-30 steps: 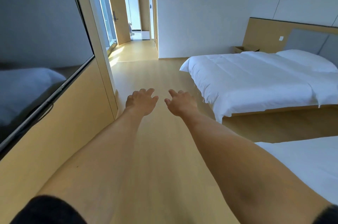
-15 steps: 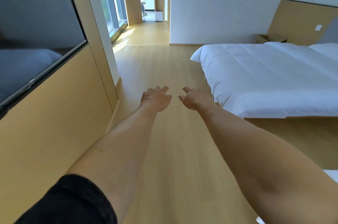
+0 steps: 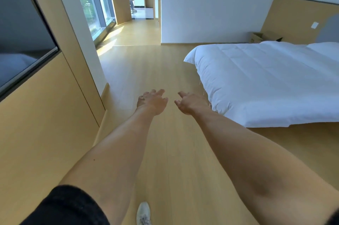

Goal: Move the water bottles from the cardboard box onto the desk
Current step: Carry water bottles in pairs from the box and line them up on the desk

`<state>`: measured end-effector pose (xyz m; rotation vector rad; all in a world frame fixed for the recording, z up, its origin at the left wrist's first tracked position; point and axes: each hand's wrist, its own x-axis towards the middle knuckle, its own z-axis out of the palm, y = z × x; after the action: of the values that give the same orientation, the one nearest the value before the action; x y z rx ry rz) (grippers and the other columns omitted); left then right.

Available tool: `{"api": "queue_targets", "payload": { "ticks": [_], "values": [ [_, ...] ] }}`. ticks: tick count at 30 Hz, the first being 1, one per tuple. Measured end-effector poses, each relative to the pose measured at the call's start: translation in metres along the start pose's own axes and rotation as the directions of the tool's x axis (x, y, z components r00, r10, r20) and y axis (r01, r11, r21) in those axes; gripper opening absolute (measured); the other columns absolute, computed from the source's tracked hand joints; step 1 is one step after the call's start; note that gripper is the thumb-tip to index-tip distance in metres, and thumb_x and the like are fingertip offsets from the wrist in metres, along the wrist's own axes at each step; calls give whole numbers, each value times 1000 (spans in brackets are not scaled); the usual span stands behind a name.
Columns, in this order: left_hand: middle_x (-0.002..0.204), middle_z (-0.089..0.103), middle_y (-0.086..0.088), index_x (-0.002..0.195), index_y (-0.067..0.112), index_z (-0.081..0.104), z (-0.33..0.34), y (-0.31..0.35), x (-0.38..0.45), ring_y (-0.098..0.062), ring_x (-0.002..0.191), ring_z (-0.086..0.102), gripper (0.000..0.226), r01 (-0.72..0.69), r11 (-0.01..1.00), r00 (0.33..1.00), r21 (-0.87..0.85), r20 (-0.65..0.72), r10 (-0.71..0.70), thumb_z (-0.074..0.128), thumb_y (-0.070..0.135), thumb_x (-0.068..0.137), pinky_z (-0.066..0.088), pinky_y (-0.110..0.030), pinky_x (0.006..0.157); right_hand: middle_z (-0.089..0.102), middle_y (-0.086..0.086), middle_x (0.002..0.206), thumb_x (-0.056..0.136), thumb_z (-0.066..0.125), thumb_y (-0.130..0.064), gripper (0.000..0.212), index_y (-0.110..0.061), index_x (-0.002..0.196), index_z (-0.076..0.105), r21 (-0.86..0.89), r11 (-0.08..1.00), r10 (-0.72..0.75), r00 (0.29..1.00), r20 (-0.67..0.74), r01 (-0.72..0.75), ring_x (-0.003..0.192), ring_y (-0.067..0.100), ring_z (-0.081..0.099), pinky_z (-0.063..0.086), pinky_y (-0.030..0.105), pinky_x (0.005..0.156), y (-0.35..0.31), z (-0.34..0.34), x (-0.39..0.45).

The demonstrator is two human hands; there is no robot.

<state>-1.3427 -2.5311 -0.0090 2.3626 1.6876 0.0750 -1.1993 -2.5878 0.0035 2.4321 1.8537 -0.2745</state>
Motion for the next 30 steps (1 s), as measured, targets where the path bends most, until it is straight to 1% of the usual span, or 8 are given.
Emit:
{"api": "queue_targets", "payload": {
  "ticks": [3, 7, 12, 16, 18, 21, 27, 30],
  "values": [
    [156, 40, -4, 153, 34, 33, -14, -6, 64, -31, 139, 40, 52, -44, 999, 998, -17, -34, 44, 33, 48, 103, 32, -43, 110, 45, 9, 149, 105, 27, -52, 53, -28, 152, 31, 2, 1000, 29, 999, -42, -28, 137, 28, 42, 37, 45, 107, -8, -14, 58],
    [157, 38, -3, 153, 35, 33, -39, -15, 151, -30, 141, 38, 52, -113, 993, 993, -30, -48, 111, 33, 49, 103, 30, -43, 112, 48, 8, 146, 104, 28, -53, 53, -29, 151, 32, 8, 996, 92, 993, -78, -91, 136, 28, 42, 36, 43, 103, -19, -41, 137],
    [157, 39, -3, 153, 35, 34, -61, -28, 241, -30, 141, 37, 52, -166, 986, 985, -22, -59, 164, 33, 49, 103, 29, -44, 112, 53, 7, 139, 103, 28, -53, 51, -30, 148, 36, 31, 991, 130, 987, -98, -128, 131, 28, 46, 36, 41, 97, -34, -66, 218],
    [157, 39, -2, 153, 35, 33, -65, -39, 304, -29, 141, 38, 52, -187, 982, 982, -14, -35, 186, 33, 50, 103, 30, -44, 112, 51, 7, 143, 104, 28, -51, 51, -29, 150, 34, 42, 989, 143, 987, -68, -140, 132, 28, 45, 35, 42, 102, -42, -73, 278],
    [156, 40, -2, 153, 36, 33, -65, -44, 338, -29, 141, 39, 52, -187, 982, 982, -13, -35, 187, 34, 50, 103, 30, -44, 112, 47, 8, 147, 104, 28, -50, 52, -29, 151, 32, 56, 988, 145, 988, -43, -143, 135, 28, 43, 35, 43, 106, -44, -76, 311],
    [157, 39, -1, 153, 36, 33, -66, -50, 390, -28, 141, 38, 53, -184, 983, 983, -13, -27, 184, 35, 50, 103, 29, -44, 113, 46, 7, 148, 104, 29, -50, 51, -30, 151, 32, 69, 990, 127, 991, -32, -125, 135, 28, 42, 35, 43, 105, -45, -77, 364],
    [158, 37, 0, 154, 36, 31, -71, -57, 511, -28, 143, 36, 53, -113, 993, 993, 25, -34, 114, 35, 50, 103, 29, -43, 114, 43, 9, 150, 104, 29, -51, 53, -31, 153, 29, 57, 997, 56, 998, -19, -55, 138, 29, 38, 32, 44, 108, -47, -85, 505],
    [158, 37, 0, 154, 36, 31, -85, -57, 577, -28, 142, 36, 53, -63, 997, 997, 35, -40, 64, 35, 50, 103, 29, -44, 114, 44, 9, 149, 104, 30, -51, 51, -31, 151, 32, 51, 999, 4, 1000, -24, -3, 137, 29, 39, 31, 44, 107, -45, -104, 577]
  ]
}}
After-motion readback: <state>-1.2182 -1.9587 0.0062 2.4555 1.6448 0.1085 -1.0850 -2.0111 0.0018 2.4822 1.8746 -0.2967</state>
